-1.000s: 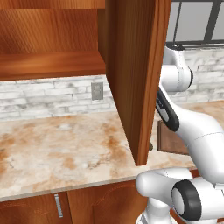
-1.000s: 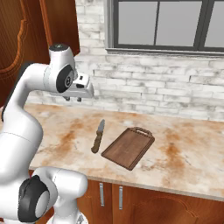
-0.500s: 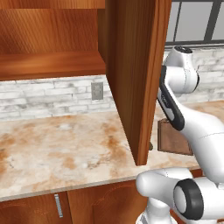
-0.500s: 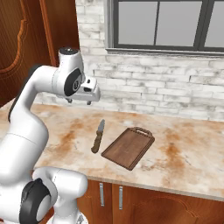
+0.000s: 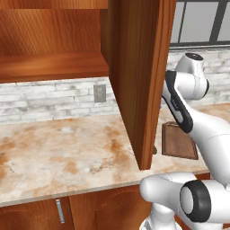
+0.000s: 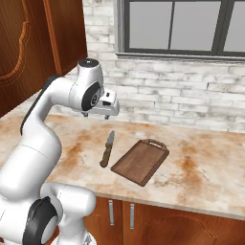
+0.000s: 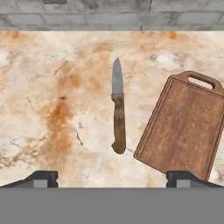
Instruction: Move the cutting board and knife to the sink. Then move spray from the cabinet to the counter.
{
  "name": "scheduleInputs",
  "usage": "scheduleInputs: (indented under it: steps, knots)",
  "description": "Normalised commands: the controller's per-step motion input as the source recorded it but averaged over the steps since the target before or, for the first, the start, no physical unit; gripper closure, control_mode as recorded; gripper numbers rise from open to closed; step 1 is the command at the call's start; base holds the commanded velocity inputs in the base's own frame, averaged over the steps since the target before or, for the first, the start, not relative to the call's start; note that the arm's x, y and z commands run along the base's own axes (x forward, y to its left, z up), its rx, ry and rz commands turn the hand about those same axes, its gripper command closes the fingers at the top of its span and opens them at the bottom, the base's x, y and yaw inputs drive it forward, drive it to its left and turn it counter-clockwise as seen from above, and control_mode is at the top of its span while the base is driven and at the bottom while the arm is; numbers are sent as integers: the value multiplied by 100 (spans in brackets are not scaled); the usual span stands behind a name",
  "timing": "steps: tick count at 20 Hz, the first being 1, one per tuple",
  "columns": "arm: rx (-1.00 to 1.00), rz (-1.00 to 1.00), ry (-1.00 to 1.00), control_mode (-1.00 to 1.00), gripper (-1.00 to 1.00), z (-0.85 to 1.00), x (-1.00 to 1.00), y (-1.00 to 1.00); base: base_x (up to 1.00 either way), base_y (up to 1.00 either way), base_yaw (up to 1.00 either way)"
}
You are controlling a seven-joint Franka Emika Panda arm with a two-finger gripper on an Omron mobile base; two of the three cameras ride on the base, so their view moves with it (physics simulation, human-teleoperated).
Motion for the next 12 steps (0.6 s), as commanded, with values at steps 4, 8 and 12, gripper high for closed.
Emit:
scheduleInputs:
  steps: [4,8,12]
  knots:
    - [-1,1,0,-100,-100,-24,20,-17,0,0,0]
    - [-8,0,0,-100,-100,-22,21,-21,0,0,0]
    - [-8,0,0,-100,-100,-20,28,-25,0,0,0]
